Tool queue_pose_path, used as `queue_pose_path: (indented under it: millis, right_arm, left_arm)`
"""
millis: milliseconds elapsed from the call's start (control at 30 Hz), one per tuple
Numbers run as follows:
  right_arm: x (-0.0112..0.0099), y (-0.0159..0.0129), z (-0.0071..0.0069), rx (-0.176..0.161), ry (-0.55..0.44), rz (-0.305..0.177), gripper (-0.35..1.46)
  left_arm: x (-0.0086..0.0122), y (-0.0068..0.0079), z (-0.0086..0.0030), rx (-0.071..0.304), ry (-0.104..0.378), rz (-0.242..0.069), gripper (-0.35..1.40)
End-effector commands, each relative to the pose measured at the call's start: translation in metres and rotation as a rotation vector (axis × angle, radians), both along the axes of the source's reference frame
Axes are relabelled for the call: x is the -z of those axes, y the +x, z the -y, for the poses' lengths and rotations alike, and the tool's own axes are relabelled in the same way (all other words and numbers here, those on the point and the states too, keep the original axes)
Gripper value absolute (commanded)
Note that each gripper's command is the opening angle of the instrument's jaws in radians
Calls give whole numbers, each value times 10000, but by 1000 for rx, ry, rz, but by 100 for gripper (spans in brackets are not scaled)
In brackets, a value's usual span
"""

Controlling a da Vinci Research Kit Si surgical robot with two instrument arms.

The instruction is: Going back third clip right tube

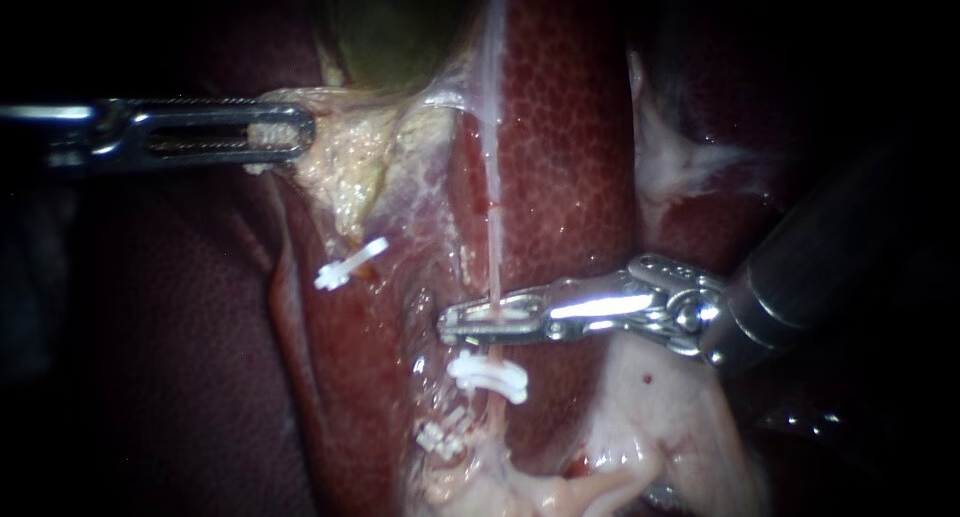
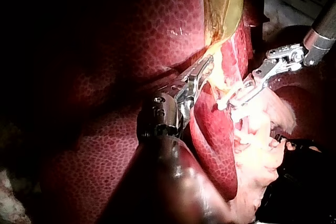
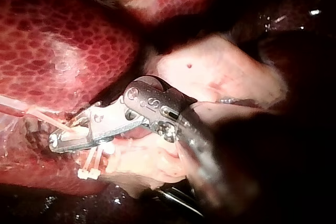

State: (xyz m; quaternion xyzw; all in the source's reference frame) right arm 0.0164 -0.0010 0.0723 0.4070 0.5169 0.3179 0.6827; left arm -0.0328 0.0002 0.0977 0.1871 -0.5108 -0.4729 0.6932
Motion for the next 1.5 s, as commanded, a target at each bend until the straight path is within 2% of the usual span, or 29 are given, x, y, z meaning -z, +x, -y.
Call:
queue_pose_path:
  millis: [33, 333, 400, 467, 500, 533, 567, 633, 733, 1000, 1100, 1267, 1367, 1500]
  right_arm:
    - [0, 0, 0, -2, 0, -1, -35]
    - [3, -2, -7, -8, 3, 6, -35]
    - [4, -3, -8, -20, -12, 14, -35]
    - [5, 1, -11, -27, -21, 3, 10]
    - [7, 4, -14, -35, -18, -2, 39]
    - [8, 6, -17, -44, -16, -11, 55]
    - [9, 10, -19, -50, -31, -22, 58]
    - [11, 12, -22, -91, -58, -63, 60]
    - [13, 11, -23, -109, -101, -102, 60]
    - [12, -2, -23, -88, -211, -119, 60]
    - [12, -4, -18, -46, -215, -112, 60]
    - [10, 0, 6, 34, -213, -149, 60]
    - [9, 3, 14, 51, -216, -163, 60]
    - [7, 4, 12, 59, -218, -170, 60]
  left_arm:
    - [0, 0, 0, -1, 0, 0, -35]
    - [0, 0, 0, 0, -1, 0, -35]
    - [-1, 0, 0, 0, -1, 0, -35]
    - [-1, 0, 0, 0, -1, 0, -35]
    - [0, 0, 0, 0, -1, 0, -35]
    - [-1, 0, 1, 0, -1, 0, -35]
    - [-1, 0, 1, 0, -1, 0, -35]
    - [-1, 0, 1, 0, -1, 0, -35]
    - [0, 0, 1, 0, -1, 0, -35]
    - [0, 0, 1, -1, -1, 0, -35]
    - [0, 0, 1, -1, -1, 0, -35]
    - [0, 1, 1, -1, -1, 0, -35]
    - [0, 1, 1, -1, -1, 0, -35]
    - [0, 1, 1, -1, -1, 0, -35]
